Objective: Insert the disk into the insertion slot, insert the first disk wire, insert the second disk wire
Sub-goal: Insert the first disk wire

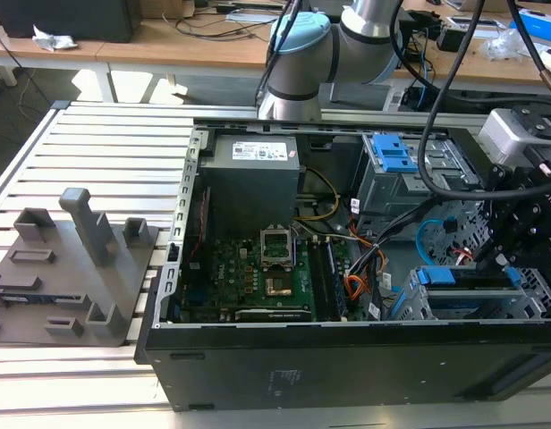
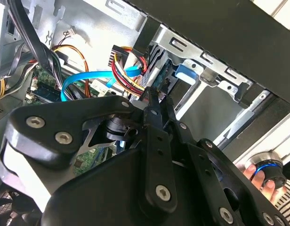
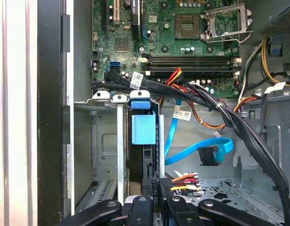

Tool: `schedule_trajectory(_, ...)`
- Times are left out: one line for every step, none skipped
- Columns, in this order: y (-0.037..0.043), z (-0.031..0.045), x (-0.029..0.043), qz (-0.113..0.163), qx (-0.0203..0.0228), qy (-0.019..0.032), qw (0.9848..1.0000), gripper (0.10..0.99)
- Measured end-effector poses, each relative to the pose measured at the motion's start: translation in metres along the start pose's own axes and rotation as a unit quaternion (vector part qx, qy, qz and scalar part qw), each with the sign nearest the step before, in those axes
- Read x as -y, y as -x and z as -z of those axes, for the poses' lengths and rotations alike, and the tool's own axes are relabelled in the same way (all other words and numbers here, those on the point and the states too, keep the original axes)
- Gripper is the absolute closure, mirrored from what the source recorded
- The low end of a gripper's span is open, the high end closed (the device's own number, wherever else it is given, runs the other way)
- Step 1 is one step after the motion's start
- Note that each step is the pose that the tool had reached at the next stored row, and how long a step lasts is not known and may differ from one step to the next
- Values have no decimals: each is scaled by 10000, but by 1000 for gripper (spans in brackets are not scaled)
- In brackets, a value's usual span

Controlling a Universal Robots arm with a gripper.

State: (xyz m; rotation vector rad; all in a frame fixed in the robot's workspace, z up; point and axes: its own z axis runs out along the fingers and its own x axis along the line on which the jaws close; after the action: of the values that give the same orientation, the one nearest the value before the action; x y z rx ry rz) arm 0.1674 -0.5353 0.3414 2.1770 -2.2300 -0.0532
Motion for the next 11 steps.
schedule_trajectory(0, 0, 2, 0, 0, 0, 10000, 910)
schedule_trajectory(0, 0, 5, -1, 0, 0, 10000, 910)
schedule_trajectory(-2, -1, 6, -1, 1, 0, 10000, 910)
schedule_trajectory(-8, -2, 7, 0, -1, 0, 10000, 910)
schedule_trajectory(-11, -3, 7, 0, -1, 0, 10000, 910)
schedule_trajectory(-16, -6, 8, 0, 0, 0, 10000, 910)
schedule_trajectory(-32, -12, 8, 0, 1, 0, 10000, 910)
schedule_trajectory(-48, -27, 9, 0, 2, 0, 10000, 910)
schedule_trajectory(-48, -40, 28, 0, 5, 1, 10000, 910)
schedule_trajectory(-48, -44, 30, -1, 6, 2, 10000, 910)
schedule_trajectory(-48, -46, 30, -1, 6, 2, 10000, 910)
